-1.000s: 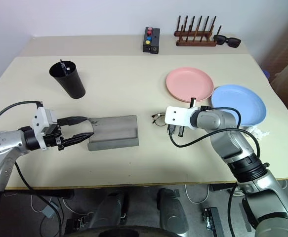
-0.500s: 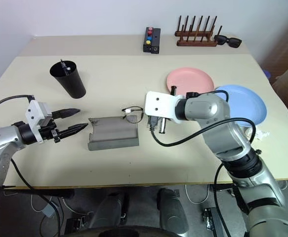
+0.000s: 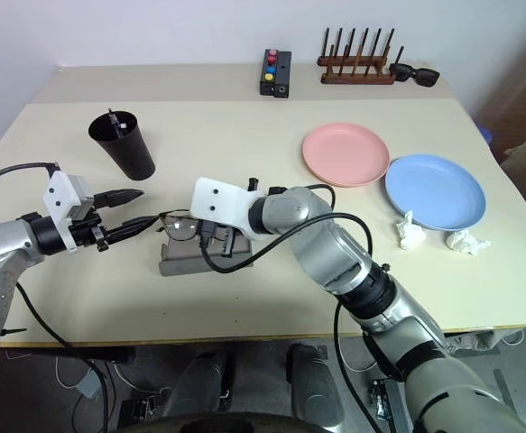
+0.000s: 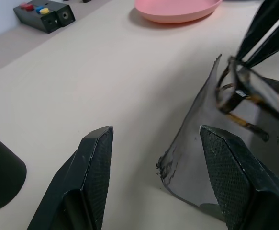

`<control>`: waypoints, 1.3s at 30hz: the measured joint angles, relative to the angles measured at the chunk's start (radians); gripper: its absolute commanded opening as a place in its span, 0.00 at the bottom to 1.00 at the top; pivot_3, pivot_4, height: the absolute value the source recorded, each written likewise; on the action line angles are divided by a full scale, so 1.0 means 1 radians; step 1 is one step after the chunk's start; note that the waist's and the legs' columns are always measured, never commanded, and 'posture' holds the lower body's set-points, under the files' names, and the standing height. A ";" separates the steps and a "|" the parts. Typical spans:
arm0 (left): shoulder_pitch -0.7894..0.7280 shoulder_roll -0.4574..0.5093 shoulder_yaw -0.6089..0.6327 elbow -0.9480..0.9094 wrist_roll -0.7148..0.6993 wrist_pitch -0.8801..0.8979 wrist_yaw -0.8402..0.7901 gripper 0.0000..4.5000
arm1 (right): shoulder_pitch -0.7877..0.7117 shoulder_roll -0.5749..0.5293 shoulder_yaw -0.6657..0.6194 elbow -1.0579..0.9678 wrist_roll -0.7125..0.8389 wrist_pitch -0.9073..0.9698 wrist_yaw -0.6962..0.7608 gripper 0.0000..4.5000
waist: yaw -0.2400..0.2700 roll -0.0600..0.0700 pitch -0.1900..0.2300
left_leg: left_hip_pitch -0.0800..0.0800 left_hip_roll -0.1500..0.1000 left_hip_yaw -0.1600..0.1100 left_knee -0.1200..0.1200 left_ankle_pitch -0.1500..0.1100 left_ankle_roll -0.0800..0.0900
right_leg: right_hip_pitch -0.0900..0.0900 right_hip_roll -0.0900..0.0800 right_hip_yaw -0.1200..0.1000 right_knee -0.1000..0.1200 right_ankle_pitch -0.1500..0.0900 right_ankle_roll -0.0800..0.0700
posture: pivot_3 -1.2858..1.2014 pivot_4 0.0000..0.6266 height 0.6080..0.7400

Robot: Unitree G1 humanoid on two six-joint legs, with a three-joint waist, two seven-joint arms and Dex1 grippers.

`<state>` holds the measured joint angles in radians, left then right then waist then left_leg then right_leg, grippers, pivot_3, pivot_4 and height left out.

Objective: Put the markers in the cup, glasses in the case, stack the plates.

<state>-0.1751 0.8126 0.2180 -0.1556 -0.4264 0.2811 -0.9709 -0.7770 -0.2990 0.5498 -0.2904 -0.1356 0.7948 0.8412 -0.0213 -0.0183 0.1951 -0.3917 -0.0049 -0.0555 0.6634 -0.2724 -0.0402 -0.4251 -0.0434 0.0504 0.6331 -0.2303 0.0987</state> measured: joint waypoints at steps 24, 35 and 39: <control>0.041 0.085 0.029 0.056 -0.057 0.017 -0.160 0.65 | -0.006 -0.045 0.064 0.056 -0.004 -0.029 0.025 0.76 | -0.023 0.000 0.000 | 0.000 0.000 0.000 -0.001 0.000 0.000 | -0.001 0.000 0.000 0.000 0.000 0.000 | 0.52 0.24 0.96; -0.047 0.039 -0.026 0.156 0.011 -0.076 -0.157 0.65 | 0.035 -0.120 -0.128 -0.107 0.125 0.020 0.046 0.35 | -0.017 0.000 0.000 | -0.001 0.000 -0.001 -0.001 0.000 0.000 | -0.001 -0.001 -0.001 0.000 0.000 0.000 | 0.52 0.24 0.96; -0.100 0.020 -0.047 0.208 0.030 -0.105 -0.159 0.46 | 0.096 -0.169 -0.190 -0.146 0.146 0.051 0.022 0.00 | -0.019 0.000 0.000 | -0.001 0.000 0.000 -0.001 0.000 0.000 | 0.000 -0.001 0.000 -0.001 0.000 0.000 | 0.52 0.24 0.96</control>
<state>-0.2749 0.8326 0.1708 0.0520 -0.3968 0.1763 -1.1296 -0.6806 -0.4684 0.3593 -0.4361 0.0107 0.8462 0.8629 -0.0403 -0.0183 0.1951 -0.3925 -0.0051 -0.0556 0.6626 -0.2724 -0.0402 -0.4255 -0.0441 0.0500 0.6325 -0.2303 0.0989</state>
